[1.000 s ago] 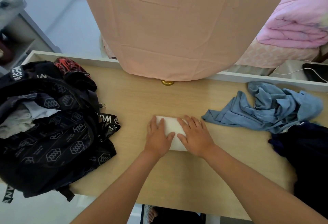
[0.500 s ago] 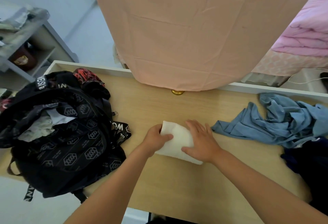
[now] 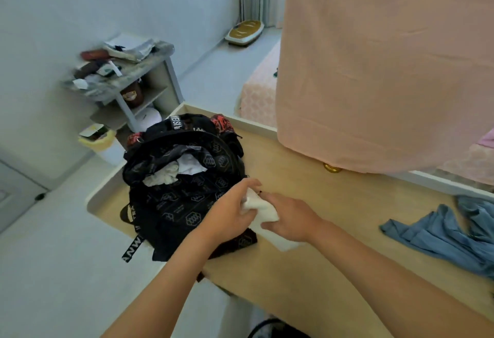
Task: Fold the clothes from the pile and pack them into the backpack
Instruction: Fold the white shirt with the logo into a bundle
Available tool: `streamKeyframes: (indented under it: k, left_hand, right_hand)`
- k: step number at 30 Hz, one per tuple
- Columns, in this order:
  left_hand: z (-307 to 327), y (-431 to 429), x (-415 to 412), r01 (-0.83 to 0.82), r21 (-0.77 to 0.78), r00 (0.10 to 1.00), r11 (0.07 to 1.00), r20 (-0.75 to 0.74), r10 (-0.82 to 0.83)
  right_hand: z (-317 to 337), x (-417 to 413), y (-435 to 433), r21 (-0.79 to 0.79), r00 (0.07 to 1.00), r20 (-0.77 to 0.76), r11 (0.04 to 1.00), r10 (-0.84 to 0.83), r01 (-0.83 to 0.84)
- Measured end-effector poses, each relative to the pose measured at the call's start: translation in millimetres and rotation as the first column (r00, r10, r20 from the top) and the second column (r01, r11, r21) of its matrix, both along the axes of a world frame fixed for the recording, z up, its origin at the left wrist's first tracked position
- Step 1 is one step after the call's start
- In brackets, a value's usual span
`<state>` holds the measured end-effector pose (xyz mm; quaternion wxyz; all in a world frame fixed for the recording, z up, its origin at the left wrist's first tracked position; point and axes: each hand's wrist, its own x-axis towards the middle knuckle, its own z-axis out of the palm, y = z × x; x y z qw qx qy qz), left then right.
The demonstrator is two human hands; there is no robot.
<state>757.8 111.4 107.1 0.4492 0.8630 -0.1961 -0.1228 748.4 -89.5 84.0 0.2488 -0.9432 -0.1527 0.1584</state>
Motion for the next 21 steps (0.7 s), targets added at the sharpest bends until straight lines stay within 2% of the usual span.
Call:
streamKeyframes:
  k: [4,8,10,14,17,19,21]
  left_hand:
    - [13.3,63.5,-3.3,-0.128,-0.033,0.97,0.991,0.203,0.132]
    - [15.3,115.5,2.4,-0.236,-0.038,0.95,0.971,0.203,0.239]
    - [15.7,132.7,5.8,-0.251,-0.003,0.929,0.968,0.28,0.242]
    - [15.1,154.2,25.8,-0.32,0.141,0.848,0.937,0.483,0.217]
    - [11.6,160.5,54.9,-0.382,0.343,0.763,0.858,0.641,0.083]
    - [7.8,163.3,79.2,-0.438,0.474,0.749,0.764,0.662,0.019]
    - [-0.8,167.3,102.2,-0.455,0.599,0.804,0.659,0.594,0.015]
  right_hand:
    - [13.6,5.3,68.3,-0.014,0.99,0.112,0.997,0.08,-0.079]
    - [20.4,8.2,127.4,0.037,0.985,0.166,0.998,0.052,-0.059]
    - [21.9,9.5,145.3,0.037,0.982,0.182,0.997,0.056,-0.064]
    - [13.3,17.7,151.1,0.034,0.991,0.132,0.999,0.008,-0.013]
    - [3.2,30.7,143.3,0.052,0.996,0.06,0.997,-0.06,0.057]
    - [-1.9,42.8,137.7,0.054,0.997,0.017,0.996,-0.069,0.068]
    - [-8.0,52.6,132.9,0.066,0.998,-0.024,0.996,-0.062,0.063]
